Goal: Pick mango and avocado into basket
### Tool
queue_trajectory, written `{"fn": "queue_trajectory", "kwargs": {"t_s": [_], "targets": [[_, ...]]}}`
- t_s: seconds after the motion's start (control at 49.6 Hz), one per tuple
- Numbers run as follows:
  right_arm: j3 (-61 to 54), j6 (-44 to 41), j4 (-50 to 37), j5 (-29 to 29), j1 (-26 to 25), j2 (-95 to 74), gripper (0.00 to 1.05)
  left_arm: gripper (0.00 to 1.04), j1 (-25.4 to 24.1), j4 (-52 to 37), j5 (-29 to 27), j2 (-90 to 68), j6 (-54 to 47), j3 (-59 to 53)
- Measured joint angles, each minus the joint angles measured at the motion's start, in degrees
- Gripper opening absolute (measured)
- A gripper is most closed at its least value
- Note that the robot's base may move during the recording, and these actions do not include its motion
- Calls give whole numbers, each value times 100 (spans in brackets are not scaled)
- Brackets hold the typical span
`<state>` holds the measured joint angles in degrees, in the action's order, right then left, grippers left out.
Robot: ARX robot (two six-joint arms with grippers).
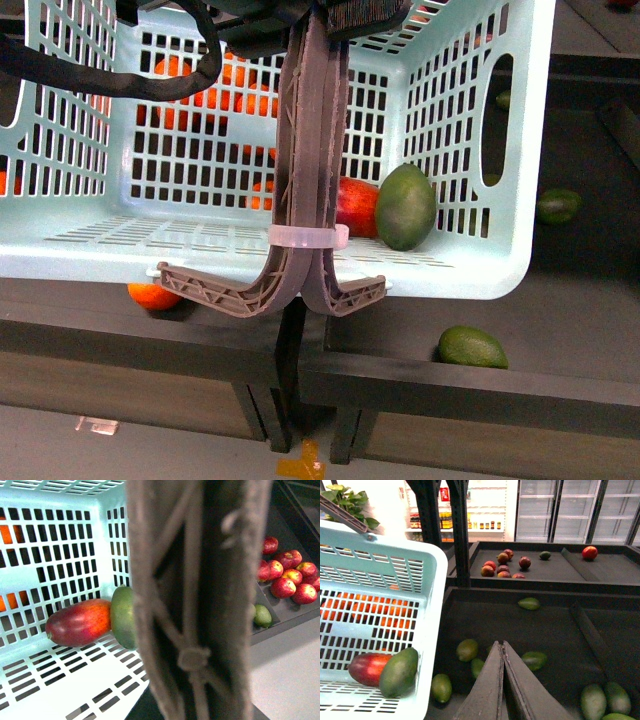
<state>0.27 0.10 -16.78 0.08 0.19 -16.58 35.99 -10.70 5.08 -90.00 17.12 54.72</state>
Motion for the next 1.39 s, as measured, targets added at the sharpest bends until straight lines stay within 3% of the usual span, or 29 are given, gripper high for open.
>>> {"fn": "queue_trajectory", "kwargs": {"t_s": [0.464,0.565,0.887,1.291,1.391], "targets": [[0,0,643,-2,-7,647,2,5,0,0,0,0,0,0],[4,-7,1611,-17,-7,1453,2,5,0,0,-4,0,0,0],[4,-17,1663,-17,-7,1628,3,5,0,0,-7,0,0,0],[4,-15,1679,2,-4,1631,87,5,2,0,35,0,-2,0],[4,-11,1676,-2,-9,1633,99,5,7,0,72,0,-4,0]]}}
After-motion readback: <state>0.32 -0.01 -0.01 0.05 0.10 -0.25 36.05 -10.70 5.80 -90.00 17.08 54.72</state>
